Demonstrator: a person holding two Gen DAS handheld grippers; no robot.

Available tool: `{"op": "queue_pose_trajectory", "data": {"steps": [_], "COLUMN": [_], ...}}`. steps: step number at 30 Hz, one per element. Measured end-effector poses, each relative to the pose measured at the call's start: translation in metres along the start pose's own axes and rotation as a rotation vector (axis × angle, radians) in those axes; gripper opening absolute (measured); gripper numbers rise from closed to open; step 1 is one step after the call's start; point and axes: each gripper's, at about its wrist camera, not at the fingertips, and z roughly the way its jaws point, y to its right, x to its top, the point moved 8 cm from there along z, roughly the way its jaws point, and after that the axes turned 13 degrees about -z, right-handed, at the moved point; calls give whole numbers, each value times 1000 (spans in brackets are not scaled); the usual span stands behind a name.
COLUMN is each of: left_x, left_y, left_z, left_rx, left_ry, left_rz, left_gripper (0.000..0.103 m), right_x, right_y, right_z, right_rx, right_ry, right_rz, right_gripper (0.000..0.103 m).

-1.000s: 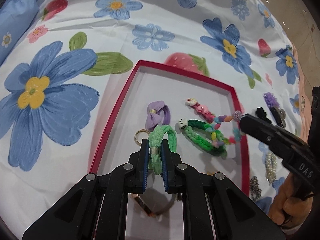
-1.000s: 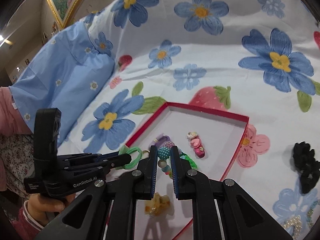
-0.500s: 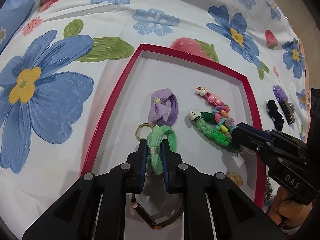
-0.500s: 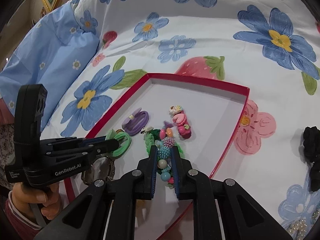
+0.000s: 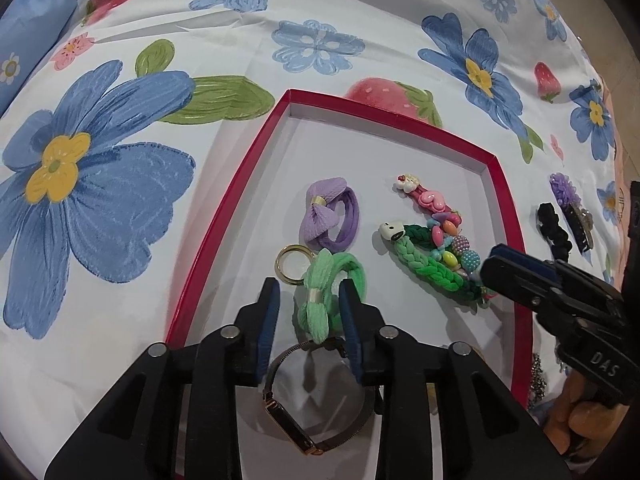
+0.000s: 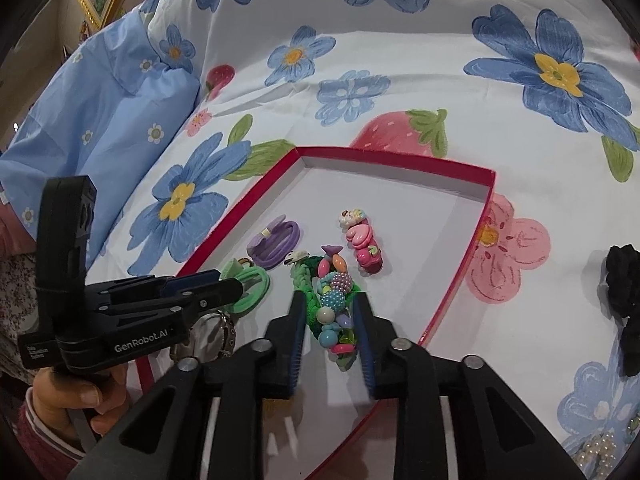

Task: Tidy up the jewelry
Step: 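Open the left tool releasing the hair tie while the right tool releases the bracelet, then grasp the silver chain with the left tool while the right tool grasps the crystal bead bracelet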

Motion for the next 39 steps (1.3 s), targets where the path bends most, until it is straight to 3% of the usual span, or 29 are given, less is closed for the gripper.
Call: {"op": "queue_pose_trajectory", "data": {"steps": [14,29,39], "left_x": [-5,-31,-50], "left_y": [10,63,99], "left_z": [-36,-73,-75], "left_rx": [-60,-157,-183], "left_ry": [56,77,49], "left_rz": [-47,5,66], "left_gripper": [49,59,60], "right_x": [1,-57,-101], "right_y": [14,76,125], "right_z": [-66,-134,-183], "right_rx": [-23,-142,-247], "right_ry": [125,154,176], "right_rz": [47,168,256], "right_gripper": [39,47,52]}}
